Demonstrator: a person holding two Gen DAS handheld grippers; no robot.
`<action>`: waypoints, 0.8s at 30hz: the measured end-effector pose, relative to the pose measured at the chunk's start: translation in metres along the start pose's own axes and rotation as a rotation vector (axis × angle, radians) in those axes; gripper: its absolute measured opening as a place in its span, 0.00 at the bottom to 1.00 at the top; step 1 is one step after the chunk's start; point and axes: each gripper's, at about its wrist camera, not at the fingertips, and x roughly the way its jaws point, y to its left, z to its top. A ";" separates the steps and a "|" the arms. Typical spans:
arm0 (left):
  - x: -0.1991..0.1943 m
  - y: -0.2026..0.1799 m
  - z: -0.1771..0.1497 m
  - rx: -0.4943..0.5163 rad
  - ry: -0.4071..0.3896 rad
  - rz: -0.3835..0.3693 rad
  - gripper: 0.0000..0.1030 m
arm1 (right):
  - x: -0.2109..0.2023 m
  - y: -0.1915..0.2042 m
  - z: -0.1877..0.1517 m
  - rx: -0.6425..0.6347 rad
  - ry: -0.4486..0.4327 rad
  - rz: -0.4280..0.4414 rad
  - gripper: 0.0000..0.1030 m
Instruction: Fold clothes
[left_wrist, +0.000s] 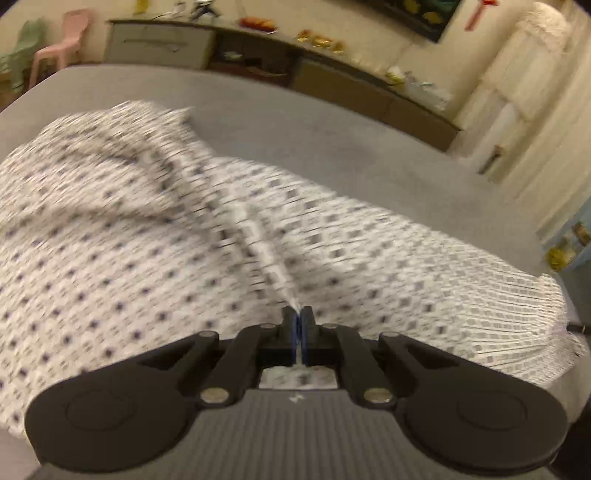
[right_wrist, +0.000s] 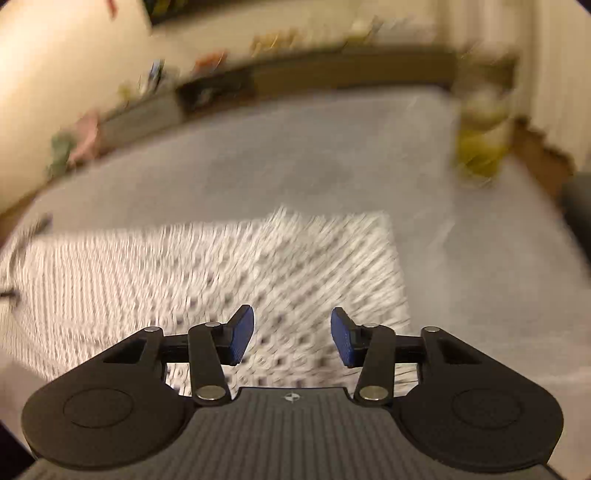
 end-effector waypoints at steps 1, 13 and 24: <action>-0.003 0.007 0.000 -0.024 -0.001 0.004 0.04 | 0.010 0.001 -0.001 -0.014 0.024 -0.002 0.44; -0.058 0.129 0.020 -0.350 -0.170 0.100 0.08 | 0.022 0.058 0.011 -0.179 0.115 -0.117 0.41; -0.083 0.175 0.018 -0.432 -0.293 0.128 0.07 | 0.057 0.188 0.080 -0.178 0.065 -0.032 0.57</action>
